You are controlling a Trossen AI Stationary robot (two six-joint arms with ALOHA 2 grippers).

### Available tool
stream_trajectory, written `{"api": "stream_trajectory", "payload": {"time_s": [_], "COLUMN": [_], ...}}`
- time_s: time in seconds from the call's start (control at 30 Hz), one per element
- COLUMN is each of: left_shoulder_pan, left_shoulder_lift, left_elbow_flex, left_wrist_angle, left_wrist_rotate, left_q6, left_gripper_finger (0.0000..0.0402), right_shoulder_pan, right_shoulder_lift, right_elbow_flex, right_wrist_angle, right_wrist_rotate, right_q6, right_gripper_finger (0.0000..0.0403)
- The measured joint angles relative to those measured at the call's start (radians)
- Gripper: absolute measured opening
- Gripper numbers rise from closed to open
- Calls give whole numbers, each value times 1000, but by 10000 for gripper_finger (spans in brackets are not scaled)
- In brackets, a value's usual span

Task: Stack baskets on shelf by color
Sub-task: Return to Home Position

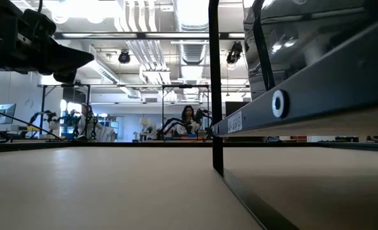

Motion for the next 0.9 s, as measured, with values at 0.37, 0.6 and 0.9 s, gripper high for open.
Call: {"api": "stream_trajectory", "payload": {"time_s": [0.37,0.6,0.9], "left_shoulder_pan": [0,0,-1], "left_shoulder_lift": [28,36,-21], "left_elbow_flex": [0,0,0], "left_wrist_angle": [1,1,-1], "left_wrist_rotate": [0,0,0], "left_q6": [0,0,0], "left_gripper_finger": [6,6,6], "right_shoulder_pan": [0,0,0], "right_shoulder_lift": [3,3,0], "right_elbow_flex": [0,0,0], "right_wrist_angle": [0,0,0], "right_wrist_rotate": [0,0,0], "right_q6": [0,0,0], "right_gripper_finger": [9,9,9]}}
